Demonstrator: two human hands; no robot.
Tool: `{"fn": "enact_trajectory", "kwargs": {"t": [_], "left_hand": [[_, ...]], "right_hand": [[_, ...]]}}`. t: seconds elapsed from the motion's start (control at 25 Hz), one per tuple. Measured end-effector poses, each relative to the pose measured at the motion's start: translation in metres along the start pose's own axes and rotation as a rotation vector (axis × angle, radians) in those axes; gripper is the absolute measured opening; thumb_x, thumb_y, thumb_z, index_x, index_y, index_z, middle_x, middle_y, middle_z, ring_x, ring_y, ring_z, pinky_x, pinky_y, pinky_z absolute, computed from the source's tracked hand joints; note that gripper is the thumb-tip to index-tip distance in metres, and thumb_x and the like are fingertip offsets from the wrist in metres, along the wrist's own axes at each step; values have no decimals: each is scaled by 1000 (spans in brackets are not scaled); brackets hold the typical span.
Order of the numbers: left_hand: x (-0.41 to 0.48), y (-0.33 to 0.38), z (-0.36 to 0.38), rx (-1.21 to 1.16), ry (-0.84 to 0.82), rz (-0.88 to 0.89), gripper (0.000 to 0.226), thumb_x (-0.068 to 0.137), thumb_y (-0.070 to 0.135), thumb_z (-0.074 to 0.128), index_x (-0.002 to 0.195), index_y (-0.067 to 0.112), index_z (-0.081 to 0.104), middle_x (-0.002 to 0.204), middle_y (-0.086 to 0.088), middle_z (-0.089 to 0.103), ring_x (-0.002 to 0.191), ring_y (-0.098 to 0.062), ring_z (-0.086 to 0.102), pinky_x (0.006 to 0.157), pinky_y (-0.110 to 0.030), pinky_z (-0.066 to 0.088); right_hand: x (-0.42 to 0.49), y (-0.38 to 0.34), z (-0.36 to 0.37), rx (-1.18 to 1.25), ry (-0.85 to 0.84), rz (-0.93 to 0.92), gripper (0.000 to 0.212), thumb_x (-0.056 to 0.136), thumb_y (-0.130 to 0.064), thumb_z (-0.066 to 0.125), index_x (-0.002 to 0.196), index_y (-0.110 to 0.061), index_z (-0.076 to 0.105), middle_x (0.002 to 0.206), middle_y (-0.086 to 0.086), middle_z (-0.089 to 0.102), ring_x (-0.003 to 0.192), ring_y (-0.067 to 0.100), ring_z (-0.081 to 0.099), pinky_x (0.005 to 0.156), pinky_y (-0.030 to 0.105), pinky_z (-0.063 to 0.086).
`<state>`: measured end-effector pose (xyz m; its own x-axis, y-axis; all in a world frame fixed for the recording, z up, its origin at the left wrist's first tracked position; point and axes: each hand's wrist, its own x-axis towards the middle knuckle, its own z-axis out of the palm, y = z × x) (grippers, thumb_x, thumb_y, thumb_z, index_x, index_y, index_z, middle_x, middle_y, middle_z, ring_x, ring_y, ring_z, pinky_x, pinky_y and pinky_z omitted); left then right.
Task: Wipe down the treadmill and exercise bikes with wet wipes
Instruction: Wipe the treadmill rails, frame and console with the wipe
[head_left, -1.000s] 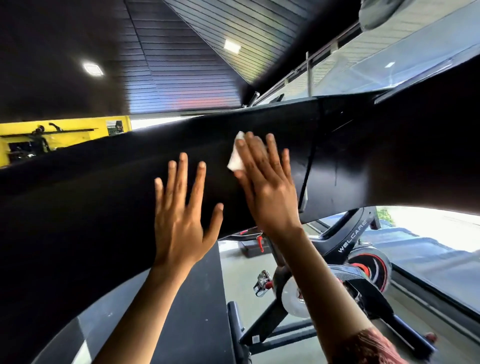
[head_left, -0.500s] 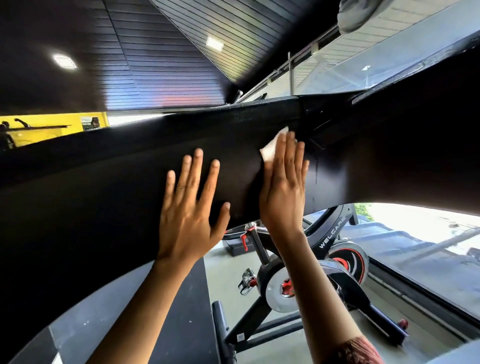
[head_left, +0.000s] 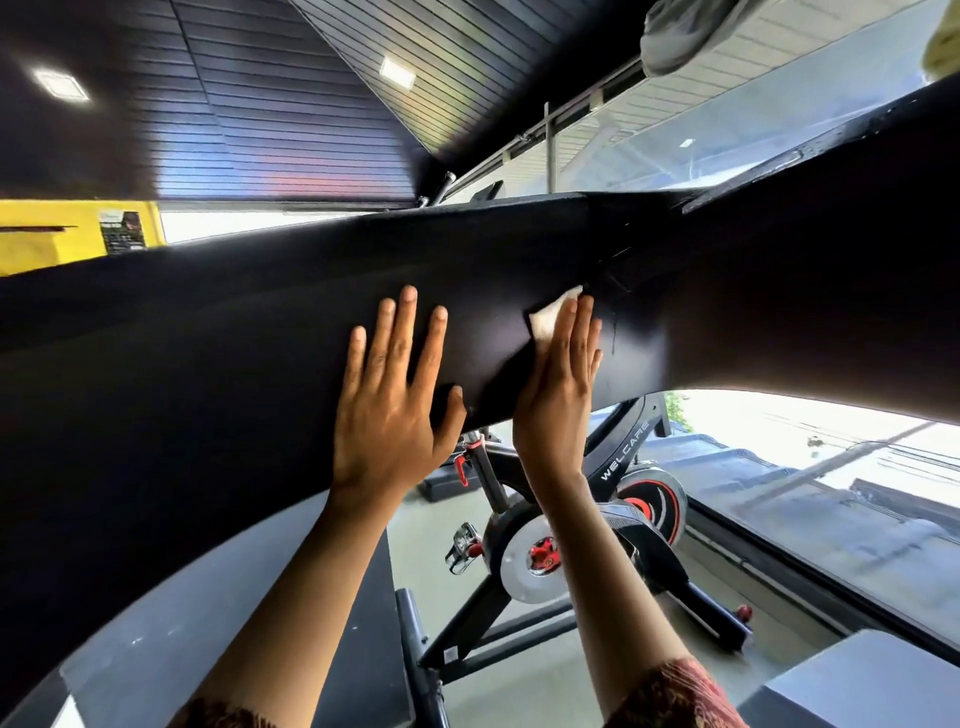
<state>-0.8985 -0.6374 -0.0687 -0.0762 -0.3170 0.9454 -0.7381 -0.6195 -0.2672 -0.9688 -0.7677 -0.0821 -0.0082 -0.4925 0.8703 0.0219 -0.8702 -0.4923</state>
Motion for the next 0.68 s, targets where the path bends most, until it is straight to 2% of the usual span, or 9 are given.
{"fn": "enact_trajectory", "kwargs": {"t": [0.12,0.24,0.32,0.4,0.48,0.52,0.6,0.68], "left_hand": [[1,-2,0,-48,-17,32,67,88,36,43,147,6,33,154,-23,22,144,-35,18,118,-40,1],[6,10,4,-121,-33,78,67,86,34,45,145,5,37,154,-23,23,143,-35,19,118,-40,1],[11,24,10,-173,-49,142,66,84,31,50,143,4,41,153,-22,26,143,-34,22,118,-41,4],[17,38,16,-201,-51,150,64,83,30,53,142,6,44,153,-20,28,143,-32,23,118,-42,6],[20,46,19,-201,-61,104,63,86,32,51,144,9,42,154,-17,25,144,-29,20,118,-43,5],[20,47,20,-199,-68,85,62,87,33,49,145,11,41,155,-15,23,144,-28,19,118,-42,5],[18,47,18,-194,-82,71,62,89,33,48,146,12,38,156,-12,18,145,-27,18,118,-41,3],[18,46,16,-206,-106,68,61,89,33,48,146,13,39,155,-11,18,144,-26,19,118,-39,2]], "right_hand": [[-28,14,-4,25,33,31,49,101,-8,35,149,-5,23,156,3,14,146,18,3,120,27,1],[2,36,-17,13,100,241,54,100,-7,44,148,-3,22,156,11,17,147,26,3,120,35,4],[21,36,-19,-3,120,190,51,101,-9,41,148,-1,23,156,14,18,146,25,3,119,28,1],[16,31,-14,30,73,68,48,102,-14,33,147,-2,22,155,10,16,145,17,3,118,23,0],[-2,39,-15,30,-3,-27,48,104,-24,28,147,-5,18,154,4,13,146,16,4,120,29,5],[-6,46,-18,11,-16,-18,51,104,-32,25,147,-6,16,155,3,12,146,18,5,120,33,7],[1,57,-24,26,22,165,60,102,-43,20,149,-7,11,155,0,6,147,18,3,121,33,6],[15,52,-24,56,58,322,57,103,-35,23,150,-6,11,154,-3,3,146,15,1,120,26,3]]}}
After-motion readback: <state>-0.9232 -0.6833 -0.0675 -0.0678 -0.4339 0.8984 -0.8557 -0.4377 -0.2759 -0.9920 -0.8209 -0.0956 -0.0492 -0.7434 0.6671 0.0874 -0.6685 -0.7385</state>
